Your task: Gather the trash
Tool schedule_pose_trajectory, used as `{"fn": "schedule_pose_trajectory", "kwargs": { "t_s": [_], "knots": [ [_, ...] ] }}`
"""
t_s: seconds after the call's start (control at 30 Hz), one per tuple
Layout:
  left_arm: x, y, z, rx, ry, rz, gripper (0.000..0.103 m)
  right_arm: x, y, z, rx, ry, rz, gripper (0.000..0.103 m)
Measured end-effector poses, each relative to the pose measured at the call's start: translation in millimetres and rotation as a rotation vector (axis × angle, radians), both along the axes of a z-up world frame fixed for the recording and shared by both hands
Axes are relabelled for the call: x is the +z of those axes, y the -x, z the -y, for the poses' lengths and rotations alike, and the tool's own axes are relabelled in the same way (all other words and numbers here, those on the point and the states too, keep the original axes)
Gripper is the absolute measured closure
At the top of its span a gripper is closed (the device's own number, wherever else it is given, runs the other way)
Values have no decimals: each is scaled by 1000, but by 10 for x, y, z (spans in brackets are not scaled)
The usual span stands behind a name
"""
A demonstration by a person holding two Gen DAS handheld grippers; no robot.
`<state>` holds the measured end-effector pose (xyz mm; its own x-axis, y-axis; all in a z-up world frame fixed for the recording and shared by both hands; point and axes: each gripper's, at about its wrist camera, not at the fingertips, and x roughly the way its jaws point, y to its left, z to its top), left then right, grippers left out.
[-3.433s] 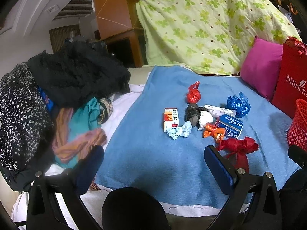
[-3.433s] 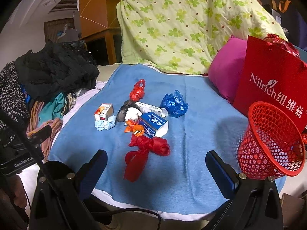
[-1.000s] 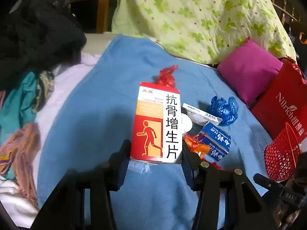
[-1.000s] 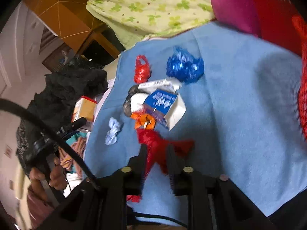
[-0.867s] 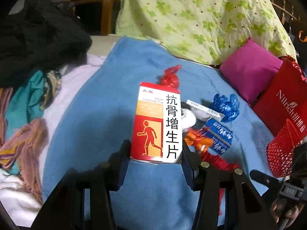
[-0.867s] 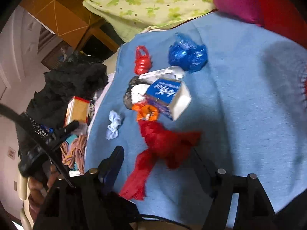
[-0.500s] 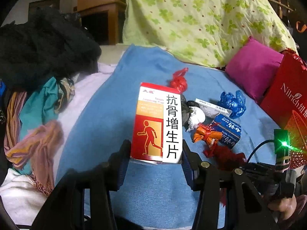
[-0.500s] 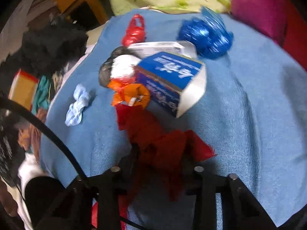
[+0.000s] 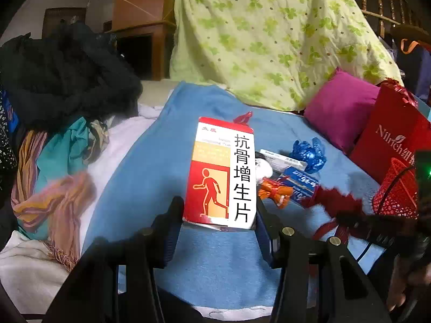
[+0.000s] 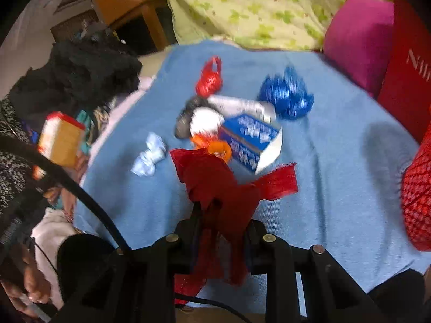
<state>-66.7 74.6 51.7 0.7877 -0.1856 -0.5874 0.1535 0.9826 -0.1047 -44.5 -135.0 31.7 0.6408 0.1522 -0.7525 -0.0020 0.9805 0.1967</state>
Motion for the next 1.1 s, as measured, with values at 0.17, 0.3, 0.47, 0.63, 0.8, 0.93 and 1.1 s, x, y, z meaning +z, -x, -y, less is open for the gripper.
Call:
{"fn": "schedule_pose_trajectory", "kwargs": {
  "t_s": [0.17, 0.3, 0.47, 0.63, 0.8, 0.93, 1.1],
  "knots": [
    [75, 76, 59, -9, -5, 20, 51, 399, 134, 50, -5, -6, 89, 76],
    [160, 98, 171, -23, -18, 33, 51, 681, 251, 183, -19, -21, 160, 76],
    [250, 105, 435, -78, -38, 39, 51, 926, 472, 485, -62, -21, 239, 76],
    [336, 96, 802, -181, -32, 27, 51, 1039, 702, 953, -136, -24, 286, 76],
    [445, 73, 1236, -309, -13, 13, 51, 1114, 960, 1633, -259, -65, 323, 76],
    [575, 25, 1674, -427, 11, 4, 51, 1121, 1140, 2276, -382, -124, 330, 76],
    [753, -26, 2415, -564, -4, 29, 51, 996, 1280, 3069, -539, -197, 316, 76]
  ]
}}
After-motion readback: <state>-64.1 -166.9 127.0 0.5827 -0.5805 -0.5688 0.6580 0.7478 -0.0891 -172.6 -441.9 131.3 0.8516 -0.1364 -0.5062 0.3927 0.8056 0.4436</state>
